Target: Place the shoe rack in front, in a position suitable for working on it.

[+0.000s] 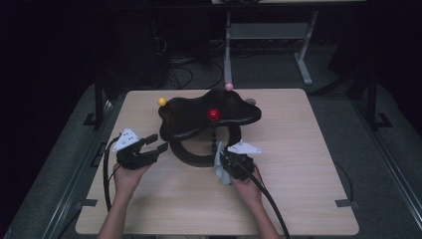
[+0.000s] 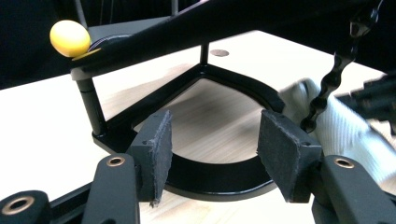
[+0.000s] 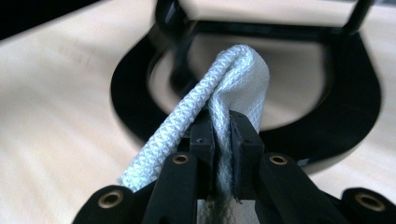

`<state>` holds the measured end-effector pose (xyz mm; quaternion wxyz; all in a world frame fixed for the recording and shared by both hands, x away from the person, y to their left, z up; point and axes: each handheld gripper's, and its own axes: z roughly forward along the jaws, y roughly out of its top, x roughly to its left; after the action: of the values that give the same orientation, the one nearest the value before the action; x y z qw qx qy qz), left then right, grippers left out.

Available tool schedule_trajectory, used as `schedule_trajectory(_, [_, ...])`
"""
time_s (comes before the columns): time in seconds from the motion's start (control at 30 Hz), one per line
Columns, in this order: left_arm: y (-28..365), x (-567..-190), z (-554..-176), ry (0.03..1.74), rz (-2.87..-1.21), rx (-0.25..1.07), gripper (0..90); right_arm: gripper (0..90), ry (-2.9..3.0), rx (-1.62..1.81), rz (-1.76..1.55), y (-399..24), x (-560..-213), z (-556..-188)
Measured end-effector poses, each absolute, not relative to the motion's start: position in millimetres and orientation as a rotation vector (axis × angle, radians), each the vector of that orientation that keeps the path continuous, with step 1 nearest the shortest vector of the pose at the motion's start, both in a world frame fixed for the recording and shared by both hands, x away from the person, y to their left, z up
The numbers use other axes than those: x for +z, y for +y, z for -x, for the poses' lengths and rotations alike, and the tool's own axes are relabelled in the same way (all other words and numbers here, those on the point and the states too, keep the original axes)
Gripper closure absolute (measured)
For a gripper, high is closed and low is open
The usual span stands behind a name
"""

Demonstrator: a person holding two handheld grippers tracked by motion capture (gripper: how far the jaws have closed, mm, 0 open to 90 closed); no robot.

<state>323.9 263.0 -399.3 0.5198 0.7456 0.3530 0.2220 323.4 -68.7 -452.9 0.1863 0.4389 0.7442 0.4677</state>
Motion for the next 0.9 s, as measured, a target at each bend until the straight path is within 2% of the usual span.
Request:
schedule_trajectory(0.13, [260.1, -403.1, -318.0, 0.839, -1.783, 0.535, 44.5, 81.5, 2.088, 1.311, -1.289, -67.1, -452.1, -335.4])
schedule_trajectory(0.47, [256.2, -411.4, -304.1, 0.847, -1.775, 0.563, 43.7, 81.4, 2.174, 1.265, -1.217, -40.4, -456.1, -330.8])
schedule_trajectory(0.77, [249.3, -416.6, -298.2, 0.842, -1.775, 0.568, 43.1, 81.2, 2.116, 1.125, -1.288, -57.3, -461.1, -349.4])
schedule_trajectory(0.9, [244.7, -419.5, -298.0, 0.832, -1.783, 0.561, 43.0, 81.2, 2.156, 1.162, -1.272, -48.6, -463.2, -345.1])
